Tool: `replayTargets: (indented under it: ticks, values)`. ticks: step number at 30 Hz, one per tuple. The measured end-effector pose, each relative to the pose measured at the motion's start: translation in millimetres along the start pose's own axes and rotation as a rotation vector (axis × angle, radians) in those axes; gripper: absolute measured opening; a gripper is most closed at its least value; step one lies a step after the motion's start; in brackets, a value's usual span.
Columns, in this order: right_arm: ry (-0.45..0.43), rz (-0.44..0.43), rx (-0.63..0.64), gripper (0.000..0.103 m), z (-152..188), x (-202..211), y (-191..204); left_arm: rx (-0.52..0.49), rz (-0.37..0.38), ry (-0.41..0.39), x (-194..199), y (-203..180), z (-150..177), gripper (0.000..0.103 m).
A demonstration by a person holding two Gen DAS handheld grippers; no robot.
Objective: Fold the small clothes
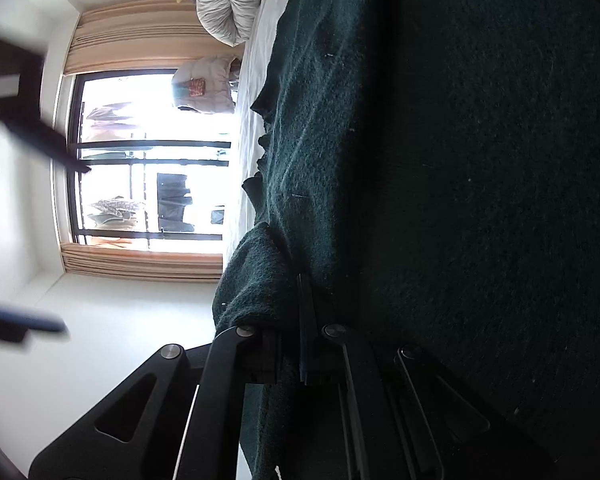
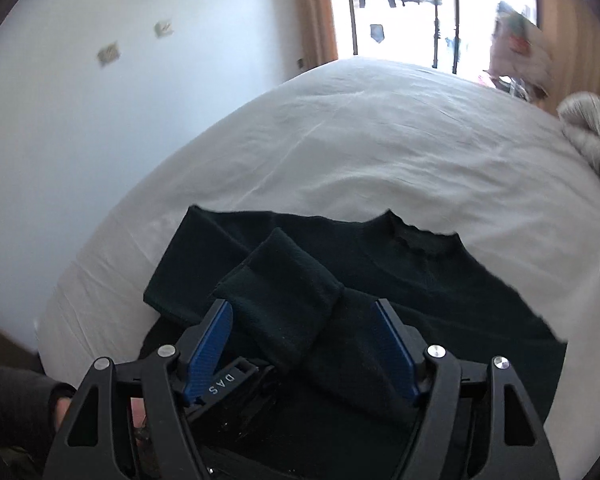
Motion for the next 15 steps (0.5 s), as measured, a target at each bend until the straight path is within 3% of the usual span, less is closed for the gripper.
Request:
replayTargets:
  ticks: [5, 10, 15]
  values:
    - [0.134, 0.069, 0.361, 0.074, -14, -31, 70, 0.049, 0.014, -0.022, 8, -2, 0, 0.001]
    - [0.238, 0.114, 0.527, 0.074, -14, -53, 114, 0.074, 0.021, -0.032, 19, -5, 8, 0.001]
    - [0.377, 0.24, 0.578, 0.069, -17, -97, 117, 0.08, 0.02, -0.03, 10, -2, 8, 0.001]
Point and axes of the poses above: each gripper's, at about its wrist camera, not at the fingertips, and x roughly against the way its jaws point, y to its left, z to its underside, the point moved 5 cm from there along -x, roughly the way its jaws point, and after that the axes turned 12 degrees about z, right-handed, at the moved point
